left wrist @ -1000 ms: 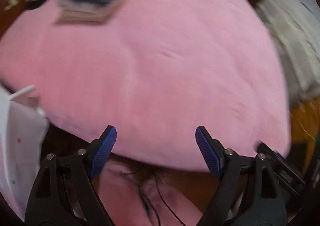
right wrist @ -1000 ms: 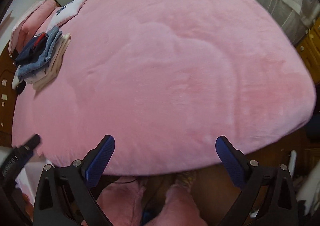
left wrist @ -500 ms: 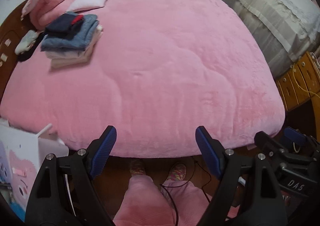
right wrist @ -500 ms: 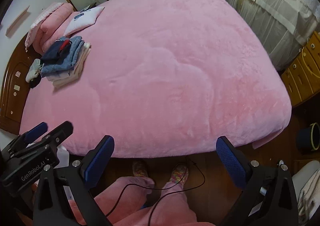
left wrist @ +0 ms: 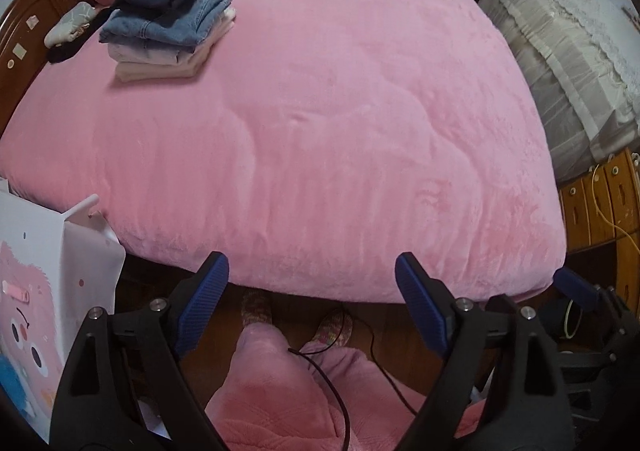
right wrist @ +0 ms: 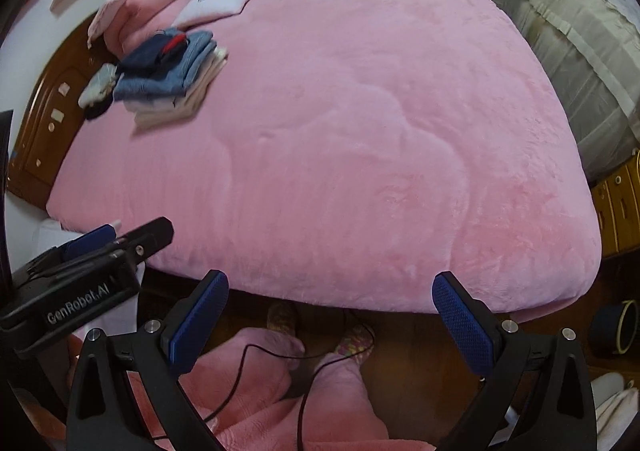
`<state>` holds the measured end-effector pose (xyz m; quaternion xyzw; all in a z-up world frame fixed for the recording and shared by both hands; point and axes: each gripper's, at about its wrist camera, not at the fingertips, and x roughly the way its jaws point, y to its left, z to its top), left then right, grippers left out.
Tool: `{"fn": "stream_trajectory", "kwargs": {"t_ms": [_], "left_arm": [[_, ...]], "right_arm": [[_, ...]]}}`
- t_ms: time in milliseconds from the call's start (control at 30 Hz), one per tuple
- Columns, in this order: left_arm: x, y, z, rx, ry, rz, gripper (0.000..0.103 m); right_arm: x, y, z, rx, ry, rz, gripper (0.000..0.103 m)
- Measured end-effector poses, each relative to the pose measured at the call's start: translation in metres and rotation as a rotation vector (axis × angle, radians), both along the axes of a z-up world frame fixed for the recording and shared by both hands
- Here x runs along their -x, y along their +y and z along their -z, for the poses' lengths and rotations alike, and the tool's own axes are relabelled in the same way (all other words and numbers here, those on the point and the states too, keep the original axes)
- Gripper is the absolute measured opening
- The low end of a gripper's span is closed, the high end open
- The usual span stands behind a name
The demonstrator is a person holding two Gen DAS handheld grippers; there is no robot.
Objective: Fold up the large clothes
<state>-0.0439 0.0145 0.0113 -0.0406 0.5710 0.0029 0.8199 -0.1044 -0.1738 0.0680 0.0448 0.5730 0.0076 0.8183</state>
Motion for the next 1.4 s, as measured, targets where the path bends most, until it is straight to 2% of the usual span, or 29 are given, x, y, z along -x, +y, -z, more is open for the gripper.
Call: {"fn": "stream_trajectory", "kwargs": {"t_ms": [67,167,400,533,833,1400], "left_arm": [[-0.004,0.004,0.004,-0.001,0.003,0.002,0.089],[-0.007,0.006,0.005,-0.007,0.003,0.002,0.102],[-0.011,-0.004,-0.004,-0.021,-0.039,0.069,0.102],[-0.014,-0.008,-0.008,-0.028,-0.067,0.077,0.102],[-0.017,-0.012,-0.008,-0.024,-0.068,0.082,0.102],[-0.016,-0.025,-0.020,-0.084,-0.128,0.112,0.102]], "right_arm": [[-0.001,0.003,0.003,0.017,0.002,0.003,0.103],[-0.003,0.003,0.006,0.022,0.000,0.006,0.103],[-0.009,0.010,0.006,0.054,-0.008,0.006,0.103],[-0.009,0.010,0.001,0.051,-0.030,0.012,0.103],[-0.008,0.009,-0.002,0.058,-0.036,0.016,0.103],[-0.003,0.003,-0.003,0.059,-0.042,0.015,0.103]]}}
